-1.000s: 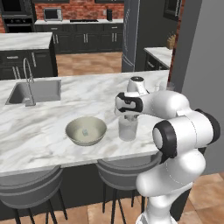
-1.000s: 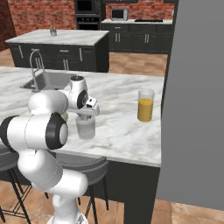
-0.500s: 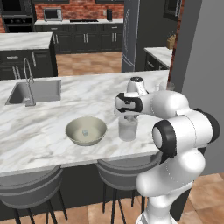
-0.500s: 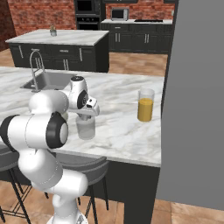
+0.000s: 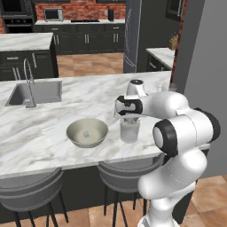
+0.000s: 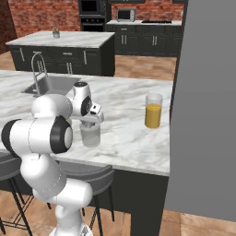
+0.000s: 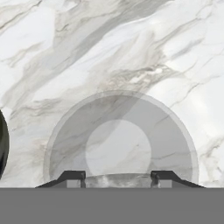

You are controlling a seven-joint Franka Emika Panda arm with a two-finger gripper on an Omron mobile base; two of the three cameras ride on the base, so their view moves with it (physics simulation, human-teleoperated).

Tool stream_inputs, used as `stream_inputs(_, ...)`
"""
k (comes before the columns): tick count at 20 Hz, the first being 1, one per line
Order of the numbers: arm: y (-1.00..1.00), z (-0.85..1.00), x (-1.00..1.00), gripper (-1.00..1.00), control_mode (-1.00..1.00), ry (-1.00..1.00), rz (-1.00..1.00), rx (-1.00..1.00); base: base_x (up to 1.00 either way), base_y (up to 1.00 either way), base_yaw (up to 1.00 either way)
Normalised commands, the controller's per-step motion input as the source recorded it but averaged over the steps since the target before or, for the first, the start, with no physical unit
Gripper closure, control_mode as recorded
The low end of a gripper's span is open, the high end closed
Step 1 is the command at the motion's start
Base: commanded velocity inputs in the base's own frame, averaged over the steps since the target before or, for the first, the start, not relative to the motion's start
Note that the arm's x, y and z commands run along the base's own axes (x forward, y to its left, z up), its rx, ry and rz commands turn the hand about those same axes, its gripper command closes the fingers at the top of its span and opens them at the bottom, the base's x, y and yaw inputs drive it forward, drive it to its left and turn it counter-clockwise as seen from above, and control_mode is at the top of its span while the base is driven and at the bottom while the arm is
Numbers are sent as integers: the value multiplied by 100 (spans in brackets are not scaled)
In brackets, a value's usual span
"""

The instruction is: There are two ice cubes in the ice bowl. Place both ice cubes in the glass cup.

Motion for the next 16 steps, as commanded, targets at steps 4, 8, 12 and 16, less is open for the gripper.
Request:
stream_inputs(4, 5, -10, 0, 100, -100, 0, 0, 0, 0, 0, 0)
stream_inputs(8, 0, -1, 0, -100, -100, 0, 0, 0, 0, 0, 0)
stream_inputs(12, 0, 0, 0, -100, -100, 0, 0, 0, 0, 0, 0)
stream_inputs(16, 0, 0, 0, -100, -100, 0, 0, 0, 0, 0, 0)
